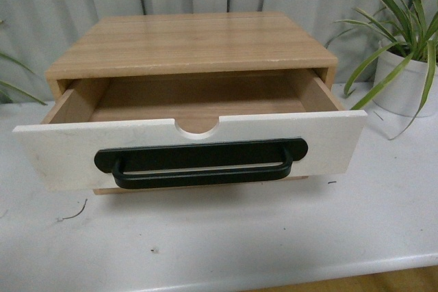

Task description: Close drawer sideways

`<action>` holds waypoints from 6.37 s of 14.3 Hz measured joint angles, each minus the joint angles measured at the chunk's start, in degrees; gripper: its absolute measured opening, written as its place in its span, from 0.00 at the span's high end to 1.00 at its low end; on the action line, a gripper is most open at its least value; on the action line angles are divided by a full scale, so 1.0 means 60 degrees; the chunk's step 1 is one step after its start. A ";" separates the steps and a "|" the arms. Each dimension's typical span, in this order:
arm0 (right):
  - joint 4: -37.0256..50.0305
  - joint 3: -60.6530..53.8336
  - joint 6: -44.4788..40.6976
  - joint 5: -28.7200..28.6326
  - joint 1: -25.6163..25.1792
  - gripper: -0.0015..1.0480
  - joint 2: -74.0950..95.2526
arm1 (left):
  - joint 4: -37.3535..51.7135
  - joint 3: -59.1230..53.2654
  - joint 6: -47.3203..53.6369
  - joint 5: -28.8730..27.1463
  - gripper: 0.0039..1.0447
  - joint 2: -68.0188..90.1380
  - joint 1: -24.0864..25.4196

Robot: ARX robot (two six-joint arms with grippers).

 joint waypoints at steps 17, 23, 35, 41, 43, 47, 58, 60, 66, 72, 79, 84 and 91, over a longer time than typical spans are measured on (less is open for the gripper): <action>0.0000 0.0000 0.0004 -0.0004 0.0000 0.06 0.0000 | 0.0000 0.0000 0.0000 0.0000 0.06 0.0000 0.0000; 0.0000 0.0000 0.0000 -0.0004 0.0000 0.06 0.0000 | 0.0000 0.0000 0.0000 0.0000 0.06 0.0000 0.0000; 0.1082 0.5934 -0.4721 -0.0255 0.4630 0.06 1.3642 | 0.6131 0.2029 0.5501 -0.0444 0.06 1.1697 -0.3231; 0.1337 0.6757 -0.4936 -0.0273 0.4630 0.06 1.4611 | 0.6685 0.2463 0.5745 -0.0375 0.06 1.2885 -0.3034; 0.1472 0.6969 -0.5023 -0.0211 0.4626 0.06 1.4848 | 0.6921 0.2721 0.5774 -0.0372 0.06 1.3362 -0.3016; 0.1654 0.7395 -0.5217 -0.0171 0.4546 0.06 1.5282 | 0.7282 0.3322 0.5978 -0.0433 0.06 1.4327 -0.2994; 0.1971 0.9286 -0.5213 -0.0280 0.3563 0.06 1.7081 | 0.6925 0.5909 0.6426 -0.0670 0.06 1.6600 -0.2586; 0.1989 0.8244 -0.5016 -0.0390 0.3574 0.06 1.5977 | 0.6798 0.5107 0.6018 -0.0812 0.06 1.5486 -0.2565; 0.1705 0.4251 -0.3231 0.0408 0.3577 0.06 1.0684 | 0.3625 0.2346 0.3657 -0.1290 0.06 0.8976 -0.2499; -0.0233 0.2331 -0.1005 0.2073 0.2368 0.06 0.5115 | -0.0896 0.1056 0.0313 -0.0266 0.06 0.1902 0.0634; 0.3202 0.0663 -0.0168 0.1479 0.1453 0.56 0.3861 | -0.0076 0.0004 0.0036 0.0033 0.58 0.0015 0.0007; 0.2408 0.0259 -0.0095 0.0069 -0.0051 0.98 0.2714 | -0.0007 0.0000 0.0011 0.0000 0.99 0.0000 0.0000; 0.1541 -0.0007 -0.0095 0.0000 0.0000 0.98 0.1523 | 0.0000 -0.0004 0.0011 0.0000 0.99 0.0000 0.0000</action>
